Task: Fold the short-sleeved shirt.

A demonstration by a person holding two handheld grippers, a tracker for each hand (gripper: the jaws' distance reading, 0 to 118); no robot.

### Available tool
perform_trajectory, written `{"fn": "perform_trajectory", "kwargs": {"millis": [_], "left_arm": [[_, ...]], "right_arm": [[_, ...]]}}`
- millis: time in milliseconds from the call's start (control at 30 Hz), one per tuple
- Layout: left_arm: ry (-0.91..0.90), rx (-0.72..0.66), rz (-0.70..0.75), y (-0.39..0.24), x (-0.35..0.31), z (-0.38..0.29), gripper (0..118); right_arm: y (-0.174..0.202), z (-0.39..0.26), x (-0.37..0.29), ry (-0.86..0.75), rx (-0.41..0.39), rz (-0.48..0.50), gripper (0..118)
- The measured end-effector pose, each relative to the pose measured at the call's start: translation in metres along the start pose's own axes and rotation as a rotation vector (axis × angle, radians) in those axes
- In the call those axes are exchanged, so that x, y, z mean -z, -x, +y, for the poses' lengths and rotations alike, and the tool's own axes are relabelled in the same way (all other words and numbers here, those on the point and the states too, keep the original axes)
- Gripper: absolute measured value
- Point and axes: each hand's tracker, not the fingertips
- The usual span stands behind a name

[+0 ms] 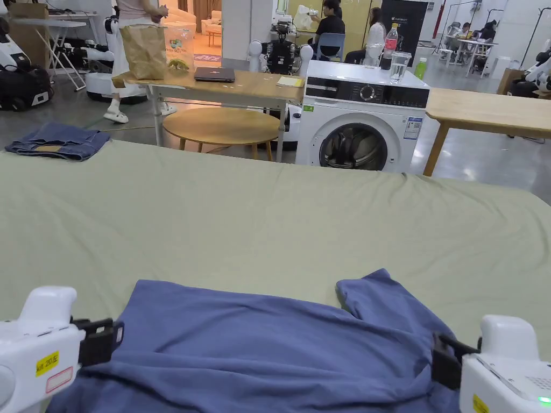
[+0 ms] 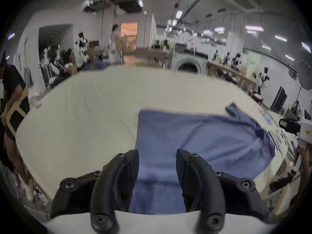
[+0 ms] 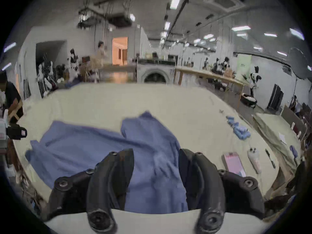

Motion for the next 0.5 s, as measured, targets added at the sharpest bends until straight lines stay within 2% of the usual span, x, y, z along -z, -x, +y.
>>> {"fn": "perform_trajectory", "kwargs": {"millis": [100,200,233,267,300,400,500], "left_arm": [[-0.148,0.036,0.033,-0.02,-0.002,0.014,43],[-0.288,0.068,0.077,-0.04,-0.007,0.024,40],[-0.321,0.086,0.079,-0.047,-0.009,0.028,24],[-0.352,0.103,0.086,-0.049,-0.008,0.03,6],[-0.385,0.111,0.125,-0.052,-0.006,0.033,0],[-0.429,0.103,0.11,-0.056,-0.008,0.044,0],[-0.381,0.076,0.112,-0.05,0.005,0.062,0]], "right_arm": [[0.025,0.012,0.003,-0.122,0.033,0.001,54],[0.047,0.021,0.007,-0.21,0.053,0.009,8],[0.054,0.024,0.007,-0.242,0.066,0.021,1],[0.058,0.026,0.007,-0.266,0.07,0.045,0],[0.064,0.029,0.007,-0.28,0.065,0.057,0],[0.078,0.035,0.011,-0.307,0.047,0.074,0],[0.089,0.038,0.014,-0.34,0.003,0.056,0]]}}
